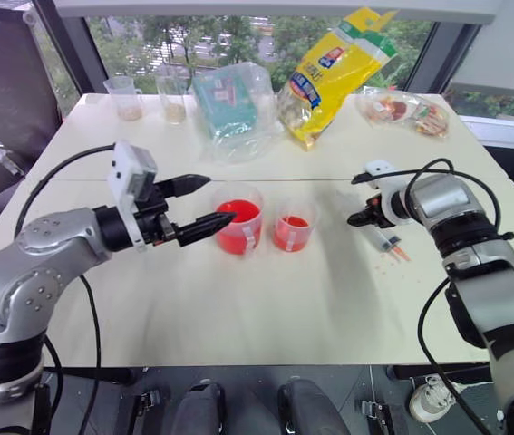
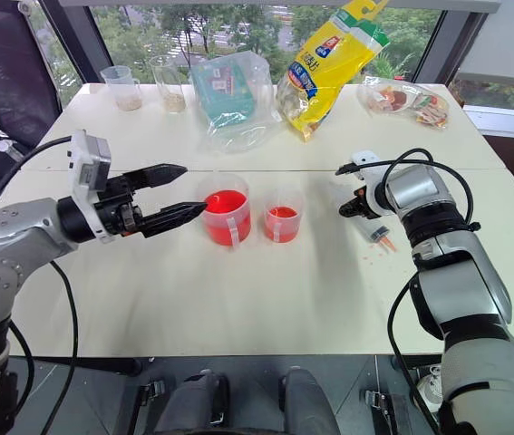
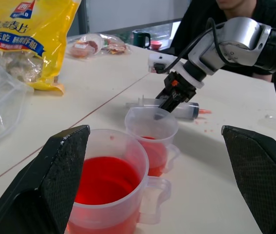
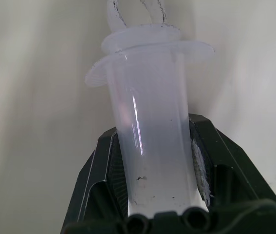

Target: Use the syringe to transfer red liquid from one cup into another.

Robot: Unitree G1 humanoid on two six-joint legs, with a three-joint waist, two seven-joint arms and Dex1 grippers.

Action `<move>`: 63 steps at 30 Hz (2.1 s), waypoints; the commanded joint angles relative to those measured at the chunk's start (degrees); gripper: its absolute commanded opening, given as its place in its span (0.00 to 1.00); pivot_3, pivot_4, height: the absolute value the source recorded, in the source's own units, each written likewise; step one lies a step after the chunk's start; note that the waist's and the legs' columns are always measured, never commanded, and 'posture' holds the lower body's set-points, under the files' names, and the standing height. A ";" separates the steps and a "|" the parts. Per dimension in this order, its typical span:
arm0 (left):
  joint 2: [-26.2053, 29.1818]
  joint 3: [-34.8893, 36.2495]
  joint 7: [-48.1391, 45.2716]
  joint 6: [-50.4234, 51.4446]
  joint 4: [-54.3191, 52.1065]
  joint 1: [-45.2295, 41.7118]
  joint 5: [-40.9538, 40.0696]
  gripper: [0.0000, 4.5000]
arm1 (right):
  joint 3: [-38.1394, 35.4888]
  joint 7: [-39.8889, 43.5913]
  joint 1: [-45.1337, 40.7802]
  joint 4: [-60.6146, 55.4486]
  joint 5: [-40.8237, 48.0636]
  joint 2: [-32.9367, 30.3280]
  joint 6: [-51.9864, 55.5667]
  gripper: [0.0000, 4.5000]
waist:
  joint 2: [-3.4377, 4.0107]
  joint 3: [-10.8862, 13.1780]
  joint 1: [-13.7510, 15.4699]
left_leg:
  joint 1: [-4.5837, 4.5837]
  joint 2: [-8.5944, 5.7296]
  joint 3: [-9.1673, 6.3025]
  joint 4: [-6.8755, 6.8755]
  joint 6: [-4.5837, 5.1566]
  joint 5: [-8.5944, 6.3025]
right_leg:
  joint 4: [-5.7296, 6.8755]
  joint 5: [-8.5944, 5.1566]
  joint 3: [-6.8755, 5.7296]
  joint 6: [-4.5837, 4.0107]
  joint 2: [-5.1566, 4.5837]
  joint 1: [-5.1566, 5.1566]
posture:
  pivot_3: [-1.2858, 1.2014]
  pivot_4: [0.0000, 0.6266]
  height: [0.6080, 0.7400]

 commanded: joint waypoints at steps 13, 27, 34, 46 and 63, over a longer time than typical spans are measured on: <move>3.76 2.53 -6.51 -2.02 9.08 -11.25 1.22 1.00 | -28.85 -6.69 9.80 -51.82 25.93 17.74 -15.26 0.31 | 0.03 0.01 -0.05 | -0.10 0.03 -0.02 -0.12 -0.02 0.01 | 0.00 0.00 -0.03 0.00 0.02 -0.14 | 0.52 0.24 1.00; 7.16 3.90 -8.49 2.86 8.87 -13.83 -2.55 1.00 | -17.65 -8.16 19.94 -40.82 21.56 35.76 -39.37 0.31 | 0.01 0.00 -0.16 | -0.07 0.02 -0.04 -0.05 -0.04 0.02 | 0.10 0.00 -0.05 0.01 0.01 -0.14 | 0.52 0.24 1.00; 5.96 2.55 -7.68 3.38 8.96 -14.04 -2.77 1.00 | -13.99 -7.66 23.13 -35.68 17.83 36.52 -45.36 0.31 | 0.01 0.00 -0.11 | -0.07 0.01 -0.04 -0.05 -0.05 0.02 | 0.09 0.00 -0.05 0.01 0.00 -0.12 | 0.52 0.24 1.00; 1.30 -0.54 -7.49 3.21 11.23 -16.27 -1.46 1.00 | -11.16 -6.39 25.00 -34.76 15.61 35.28 -46.80 0.31 | 0.01 0.00 -0.13 | -0.05 0.02 -0.04 -0.05 -0.07 0.03 | 0.14 0.00 -0.04 0.01 0.01 -0.14 | 0.52 0.24 1.00; -4.73 -3.37 -7.84 3.32 15.32 -17.73 0.59 0.47 | -10.11 -6.39 24.99 -34.50 14.87 35.19 -46.66 0.31 | 0.01 0.00 -0.13 | -0.04 0.01 -0.05 -0.04 -0.08 0.04 | 0.14 0.00 -0.05 0.01 0.01 -0.12 | 0.52 0.24 1.00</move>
